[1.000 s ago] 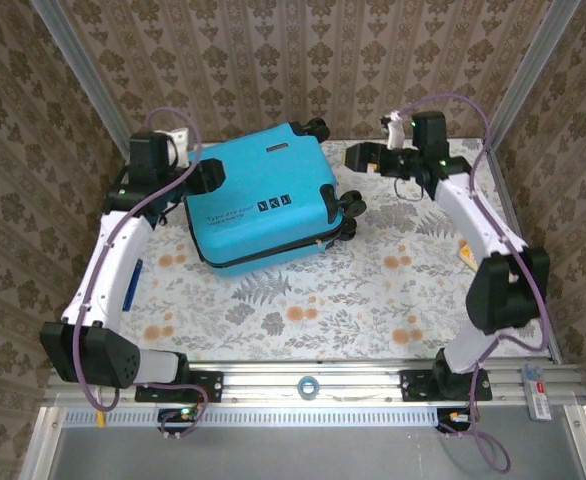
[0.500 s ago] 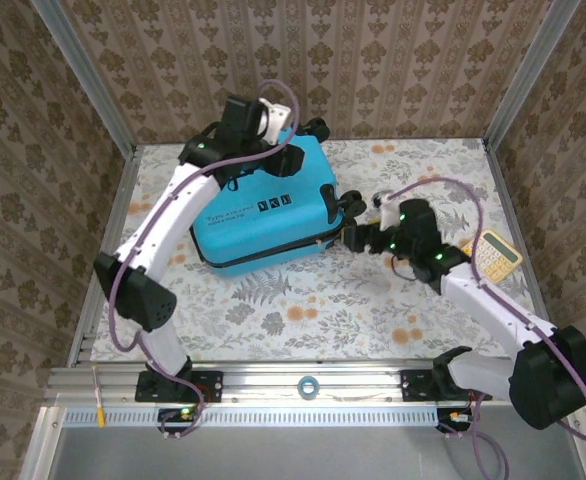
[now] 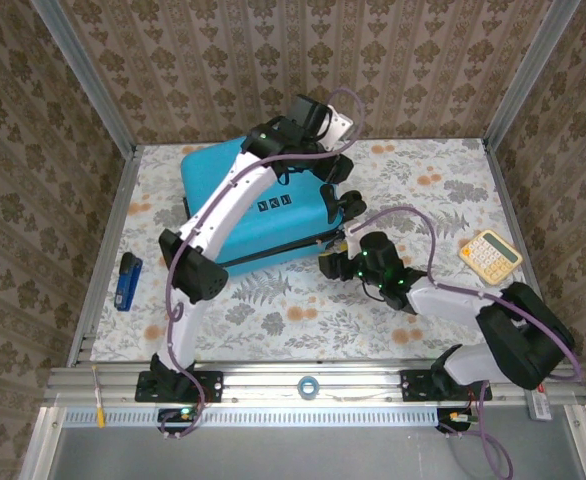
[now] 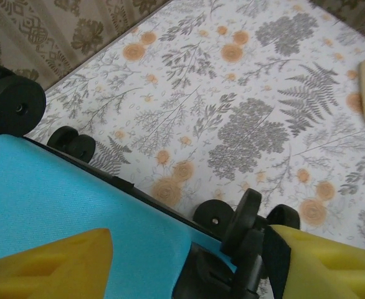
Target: Pack the luggage
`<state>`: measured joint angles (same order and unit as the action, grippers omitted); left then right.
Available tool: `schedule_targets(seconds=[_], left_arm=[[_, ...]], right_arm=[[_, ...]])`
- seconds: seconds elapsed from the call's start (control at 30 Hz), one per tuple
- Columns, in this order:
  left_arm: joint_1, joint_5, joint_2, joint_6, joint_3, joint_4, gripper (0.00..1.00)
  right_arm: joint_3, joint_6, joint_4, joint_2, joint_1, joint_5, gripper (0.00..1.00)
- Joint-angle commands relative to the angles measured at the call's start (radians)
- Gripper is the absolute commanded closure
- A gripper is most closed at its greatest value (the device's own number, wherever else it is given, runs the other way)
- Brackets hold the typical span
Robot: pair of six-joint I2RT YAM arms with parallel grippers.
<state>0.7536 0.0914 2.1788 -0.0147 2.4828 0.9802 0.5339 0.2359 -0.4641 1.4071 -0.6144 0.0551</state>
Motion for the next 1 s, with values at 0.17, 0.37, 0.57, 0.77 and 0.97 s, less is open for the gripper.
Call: schedule_targets(seconds=[0.17,0.37,0.57,0.77,0.97], left_arm=[[0.019,-0.147,0.006,0.089,-0.010,-0.004,0.35],[0.047,-0.381,-0.062,0.159,-0.160,-0.047,0.36],[0.042,-0.486,-0.179,0.197,-0.347,-0.112,0.35],[0.034,-0.489,-0.276,0.248,-0.503,-0.187,0.35],[0.035,-0.524,-0.363,0.285,-0.643,-0.244,0.35]], right_arm=[[0.026,0.001,-0.244,0.162,-0.015,-0.063,0.42],[0.019,0.029,-0.341,0.222,-0.012,-0.085,0.45],[0.028,0.031,-0.387,0.253,-0.003,-0.091,0.47],[0.041,0.028,-0.393,0.268,0.008,-0.076,0.61],[0.043,0.032,-0.390,0.267,0.023,-0.057,0.68]])
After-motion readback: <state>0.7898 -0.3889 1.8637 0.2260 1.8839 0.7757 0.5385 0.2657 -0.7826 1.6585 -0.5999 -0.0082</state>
